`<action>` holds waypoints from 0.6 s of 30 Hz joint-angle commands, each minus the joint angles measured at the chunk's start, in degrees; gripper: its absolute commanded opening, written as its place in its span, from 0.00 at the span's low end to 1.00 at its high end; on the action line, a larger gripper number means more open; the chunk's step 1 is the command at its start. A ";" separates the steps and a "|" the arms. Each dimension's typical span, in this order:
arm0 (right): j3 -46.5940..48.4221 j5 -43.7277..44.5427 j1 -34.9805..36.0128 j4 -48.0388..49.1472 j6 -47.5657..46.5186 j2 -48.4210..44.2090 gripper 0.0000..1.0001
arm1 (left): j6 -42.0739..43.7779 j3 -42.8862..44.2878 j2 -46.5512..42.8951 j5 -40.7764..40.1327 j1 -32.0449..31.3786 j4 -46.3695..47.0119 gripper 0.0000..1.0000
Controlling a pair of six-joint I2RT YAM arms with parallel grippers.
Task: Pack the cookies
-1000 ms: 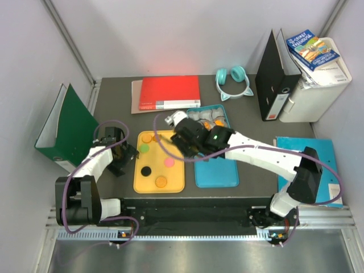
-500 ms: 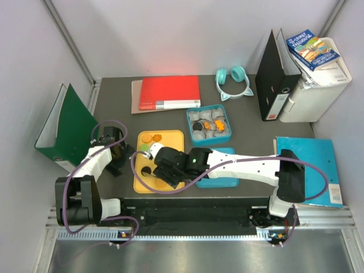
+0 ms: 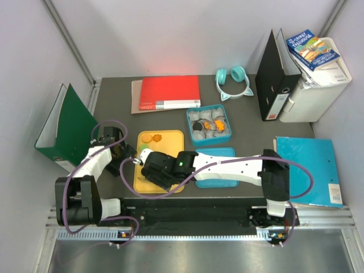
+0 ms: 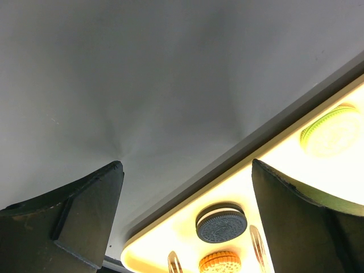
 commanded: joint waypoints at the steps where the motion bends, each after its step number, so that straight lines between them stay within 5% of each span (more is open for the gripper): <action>1: 4.02 1.33 0.58 0.56 -1.68 1.51 0.58 | -0.46 -0.22 -1.82 -0.06 0.34 0.39 0.98; 18: 3.32 2.21 0.66 0.56 -1.15 3.36 0.47 | -0.55 -0.14 -1.56 0.64 0.34 0.56 0.98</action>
